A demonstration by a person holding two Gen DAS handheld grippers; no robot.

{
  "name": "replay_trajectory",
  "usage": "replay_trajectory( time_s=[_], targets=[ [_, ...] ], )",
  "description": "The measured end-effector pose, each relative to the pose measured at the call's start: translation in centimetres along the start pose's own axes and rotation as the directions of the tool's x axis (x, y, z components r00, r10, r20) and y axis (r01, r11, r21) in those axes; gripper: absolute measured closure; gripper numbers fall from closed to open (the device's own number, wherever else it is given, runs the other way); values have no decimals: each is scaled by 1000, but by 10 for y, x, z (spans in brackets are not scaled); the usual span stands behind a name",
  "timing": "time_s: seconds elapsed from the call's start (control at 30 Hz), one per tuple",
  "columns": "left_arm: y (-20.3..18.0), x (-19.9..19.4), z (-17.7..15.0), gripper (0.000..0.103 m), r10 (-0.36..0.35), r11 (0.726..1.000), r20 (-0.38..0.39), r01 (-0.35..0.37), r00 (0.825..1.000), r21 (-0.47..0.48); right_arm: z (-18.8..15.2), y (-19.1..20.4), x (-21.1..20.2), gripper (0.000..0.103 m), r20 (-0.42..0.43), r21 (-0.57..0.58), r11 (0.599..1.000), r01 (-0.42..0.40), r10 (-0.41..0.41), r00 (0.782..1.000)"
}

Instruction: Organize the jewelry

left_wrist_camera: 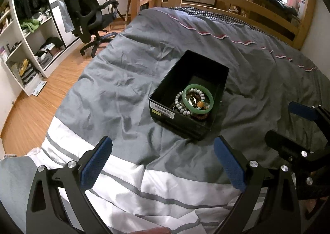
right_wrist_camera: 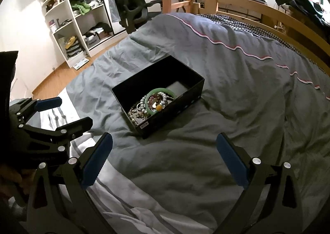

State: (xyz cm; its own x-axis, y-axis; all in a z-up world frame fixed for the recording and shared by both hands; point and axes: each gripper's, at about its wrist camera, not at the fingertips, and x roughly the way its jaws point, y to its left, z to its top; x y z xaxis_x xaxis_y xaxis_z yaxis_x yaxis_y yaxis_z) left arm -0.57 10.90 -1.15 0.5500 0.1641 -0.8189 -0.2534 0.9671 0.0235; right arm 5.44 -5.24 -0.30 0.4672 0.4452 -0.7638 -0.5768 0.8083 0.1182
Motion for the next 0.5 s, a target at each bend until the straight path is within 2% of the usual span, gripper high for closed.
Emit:
replay_trajectory(
  time_s=[0.17,0.5],
  targets=[
    [-2,-1,0,6,30,999,9,-31,999,10,0,0,0,4,-1,-1,1000,0,0,1000],
    [-3,-2,1,6,28,999,6,-28,1000,25,-1,1,1,4,-2,-11,1000,-4,4,1000]
  ],
)
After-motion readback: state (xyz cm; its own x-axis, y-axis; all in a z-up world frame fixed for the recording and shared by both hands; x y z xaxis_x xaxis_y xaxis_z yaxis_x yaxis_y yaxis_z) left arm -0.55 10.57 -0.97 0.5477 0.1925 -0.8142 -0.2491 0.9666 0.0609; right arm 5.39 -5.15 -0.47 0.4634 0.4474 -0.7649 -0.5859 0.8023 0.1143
